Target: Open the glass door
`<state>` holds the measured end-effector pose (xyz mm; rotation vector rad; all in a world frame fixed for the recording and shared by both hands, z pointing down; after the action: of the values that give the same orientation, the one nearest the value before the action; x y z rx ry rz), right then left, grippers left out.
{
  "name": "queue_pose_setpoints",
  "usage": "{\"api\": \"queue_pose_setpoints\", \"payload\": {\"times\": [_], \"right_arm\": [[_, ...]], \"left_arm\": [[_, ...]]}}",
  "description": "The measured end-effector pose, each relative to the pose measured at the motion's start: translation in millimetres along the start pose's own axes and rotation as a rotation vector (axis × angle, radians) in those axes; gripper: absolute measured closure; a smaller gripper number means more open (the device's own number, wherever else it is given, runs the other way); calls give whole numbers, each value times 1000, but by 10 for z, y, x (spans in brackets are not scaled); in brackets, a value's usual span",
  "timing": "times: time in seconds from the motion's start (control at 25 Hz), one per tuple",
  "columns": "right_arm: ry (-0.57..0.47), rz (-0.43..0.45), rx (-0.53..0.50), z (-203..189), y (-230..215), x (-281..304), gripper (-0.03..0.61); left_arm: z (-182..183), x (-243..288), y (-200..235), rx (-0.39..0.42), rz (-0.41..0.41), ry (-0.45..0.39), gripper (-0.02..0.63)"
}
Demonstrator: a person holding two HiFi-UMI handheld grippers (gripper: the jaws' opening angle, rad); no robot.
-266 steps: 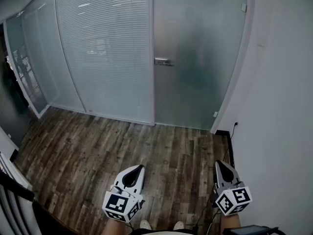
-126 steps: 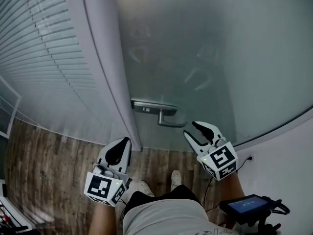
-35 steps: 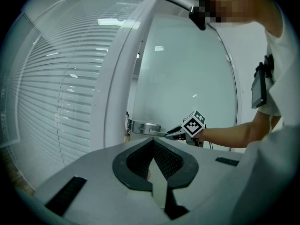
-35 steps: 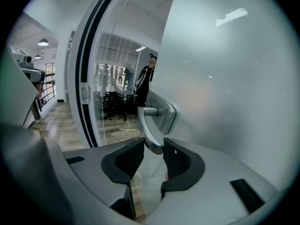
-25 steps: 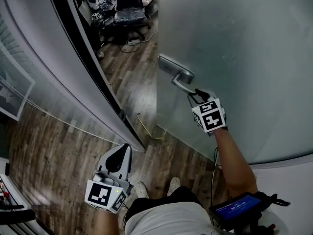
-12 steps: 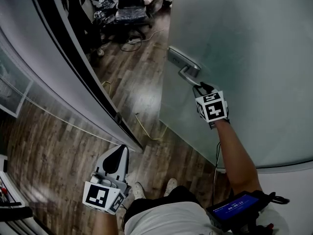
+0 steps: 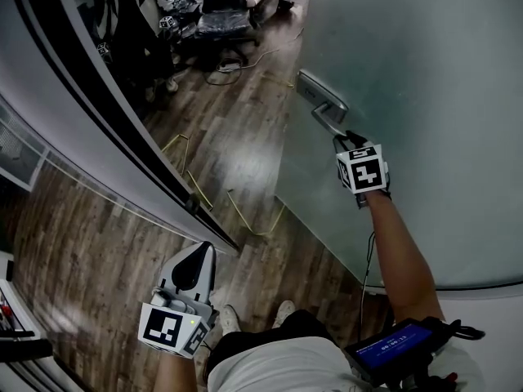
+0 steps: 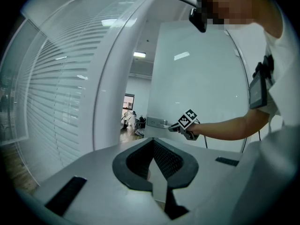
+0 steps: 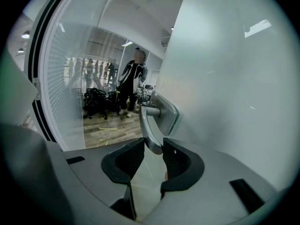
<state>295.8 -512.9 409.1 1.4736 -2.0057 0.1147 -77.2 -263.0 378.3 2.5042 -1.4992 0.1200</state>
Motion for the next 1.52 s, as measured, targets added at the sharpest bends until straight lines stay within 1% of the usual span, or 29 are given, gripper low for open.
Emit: {"api": "queue_pose_setpoints", "payload": {"times": [0.28,0.4,0.52,0.76,0.88,1.0,1.08,1.16,1.24,1.28,1.4,1.52], "right_arm": [[11,-48,17,19,-100,15,453],[9,-63,22,-48,-148,5,453],[12,-61,18,-103,-228,-5,453],[21,-56,21,-68,-448,157,457],[13,-95,11,-101,-436,59,456],[-33,-154,23,-67,-399,-101,456],[-84,-168,39,5,-339,-257,456],[-152,-164,51,67,-239,-442,459],[-224,-154,62,125,-132,-627,514],[-257,-150,66,161,-82,-712,532],[-332,-142,84,240,26,-942,546],[-384,-149,114,204,93,-1207,555]], "left_arm": [[-22,-90,3,-4,24,-3,614],[-80,-133,-66,-2,34,-5,614],[-115,-150,-127,-3,42,-7,614],[-93,-7,-162,-7,52,1,614],[-112,-106,-183,-2,53,-5,614],[-116,-197,-105,-7,59,-16,614],[-94,-207,-33,-15,58,-18,614],[-81,-172,22,-18,46,-22,614],[-59,-96,63,-15,25,-30,614],[-36,-47,84,-10,13,-35,614],[31,102,125,12,-22,-44,614],[52,189,104,30,-60,-51,614]]}}
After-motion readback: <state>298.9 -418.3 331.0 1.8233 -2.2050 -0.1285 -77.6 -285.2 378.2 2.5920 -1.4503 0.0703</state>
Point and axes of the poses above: the fingertips, and each gripper's own axes: x forward along the fingers, y to its left, z out of its top, the point moved 10 cm from there along -x, backward along the fingers, and after that the axes turned 3 degrees about z, right-handed, at the moved point
